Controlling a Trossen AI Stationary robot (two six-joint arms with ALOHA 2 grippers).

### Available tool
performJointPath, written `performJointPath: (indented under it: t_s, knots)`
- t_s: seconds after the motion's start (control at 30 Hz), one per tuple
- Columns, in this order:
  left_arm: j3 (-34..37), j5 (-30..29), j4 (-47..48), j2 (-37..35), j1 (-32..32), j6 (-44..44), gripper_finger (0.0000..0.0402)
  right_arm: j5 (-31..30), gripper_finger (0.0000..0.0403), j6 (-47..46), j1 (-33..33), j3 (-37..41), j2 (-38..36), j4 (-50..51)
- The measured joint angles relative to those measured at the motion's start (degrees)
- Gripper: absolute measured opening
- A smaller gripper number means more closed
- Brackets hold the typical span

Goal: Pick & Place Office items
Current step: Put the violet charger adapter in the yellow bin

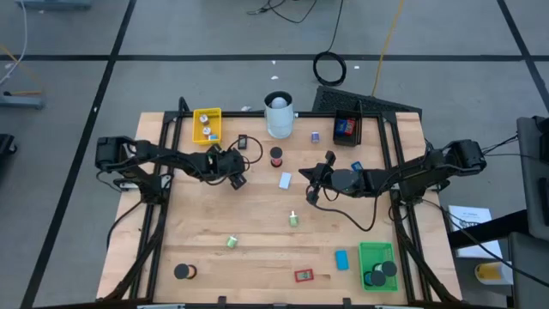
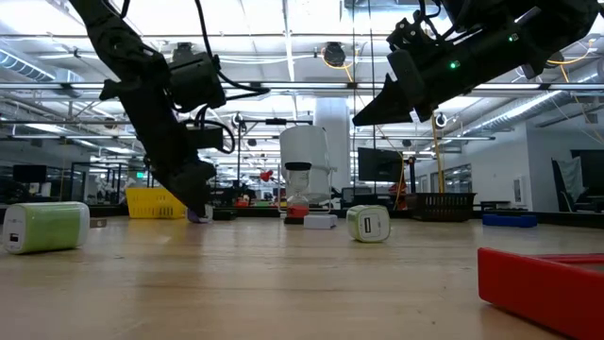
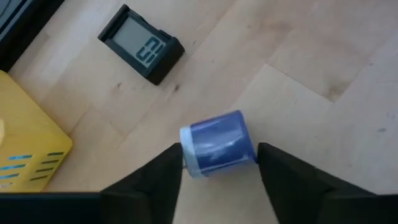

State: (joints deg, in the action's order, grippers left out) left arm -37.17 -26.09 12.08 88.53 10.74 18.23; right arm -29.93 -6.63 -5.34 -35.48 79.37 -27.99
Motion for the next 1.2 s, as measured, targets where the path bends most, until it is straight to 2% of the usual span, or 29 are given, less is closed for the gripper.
performJointPath:
  t_s: [0.13,0.3,0.57,0.8,0.9,1.0,1.07,1.2]
  knots:
    - [0.0,-0.04,0.18,-0.62,0.0,-2.41,0.0157,0.15,0.0004,0.0,0.0,0.0,0.0,0.0]
    - [0.0,0.01,1.72,-4.91,0.43,-3.28,0.0157,0.17,0.0004,0.02,0.0,0.0,0.0,0.16]
    - [0.0,0.01,11.98,-17.04,3.36,-3.28,0.0169,0.17,0.0004,0.02,0.0,0.0,0.0,0.44]
    - [0.0,-0.08,15.2,-24.87,14.01,-6.7,0.0171,0.2,0.0004,-0.04,-0.02,0.0,0.0,0.42]
    - [0.0,1.16,15.27,-24.7,20.44,-8.75,0.0166,0.2,0.0004,-0.09,-0.01,0.0,0.0,0.42]
    - [0.0,6.13,13.85,-22.87,26.43,-9.6,0.0163,0.2,0.0004,-0.1,-0.01,0.0,0.0,0.42]
    - [0.0,8.97,13.23,-21.38,29.01,-10.56,0.0162,0.2,0.0004,-0.11,-0.02,0.0,0.0,0.42]
    - [0.0,9.31,10.62,-18.72,31.94,-12.41,0.0163,0.2,0.0004,-0.02,-0.02,0.0,0.0,0.42]
